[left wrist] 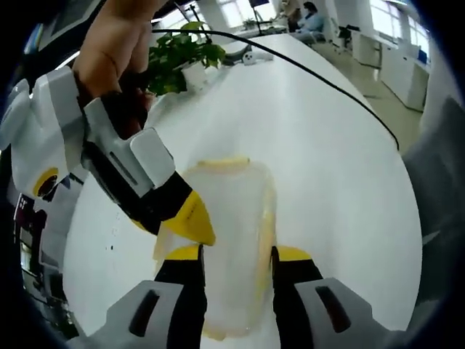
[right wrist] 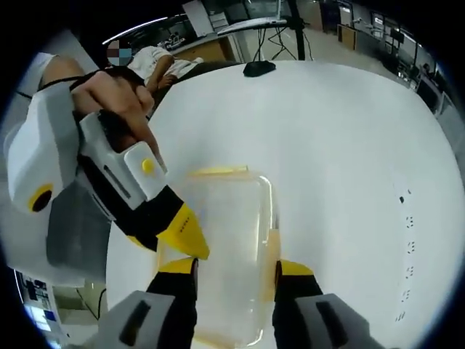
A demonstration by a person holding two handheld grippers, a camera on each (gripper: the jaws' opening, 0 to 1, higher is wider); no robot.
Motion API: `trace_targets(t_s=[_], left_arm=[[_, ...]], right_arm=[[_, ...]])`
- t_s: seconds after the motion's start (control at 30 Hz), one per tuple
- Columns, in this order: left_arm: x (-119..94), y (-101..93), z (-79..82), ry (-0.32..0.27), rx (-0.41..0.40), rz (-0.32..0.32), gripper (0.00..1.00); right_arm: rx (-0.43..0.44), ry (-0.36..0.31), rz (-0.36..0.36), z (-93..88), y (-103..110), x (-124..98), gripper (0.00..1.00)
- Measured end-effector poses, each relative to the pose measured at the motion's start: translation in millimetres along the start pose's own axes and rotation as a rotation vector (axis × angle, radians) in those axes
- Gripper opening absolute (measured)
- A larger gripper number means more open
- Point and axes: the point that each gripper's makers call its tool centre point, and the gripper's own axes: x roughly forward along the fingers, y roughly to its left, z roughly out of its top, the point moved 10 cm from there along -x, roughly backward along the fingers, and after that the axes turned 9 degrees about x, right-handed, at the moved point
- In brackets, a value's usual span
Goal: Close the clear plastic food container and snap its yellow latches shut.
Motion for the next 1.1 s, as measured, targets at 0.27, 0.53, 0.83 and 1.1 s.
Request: trace_targets(t_s=[0.27,0.53,0.83,1.1], left_arm=[[-2.3,0.9,2.0,-0.014,-0.037,0.0,0.33],[-4.3,1.3,1.7,-0.039,-0.071,-0.045,0.37],[-7.1,0.0,1.3,-0.02,-0.069,-0.076,0.45],[-10.1,3.5,-2.0,-0.003,-0.062,-0.093,0.45]], right_arm=[[0.009,-0.037,-0.025,-1.5,3.9,-0.6,0.4],[-0.014,-0.068,-0.069,-1.9,10.1,-6.2,0.48],[-0.009,-0.073,-0.097,-7.6,13.0,-12.7,0.49],[-0.017,-0.082,-0.127,-12.6,18.8,-16.1,0.52]])
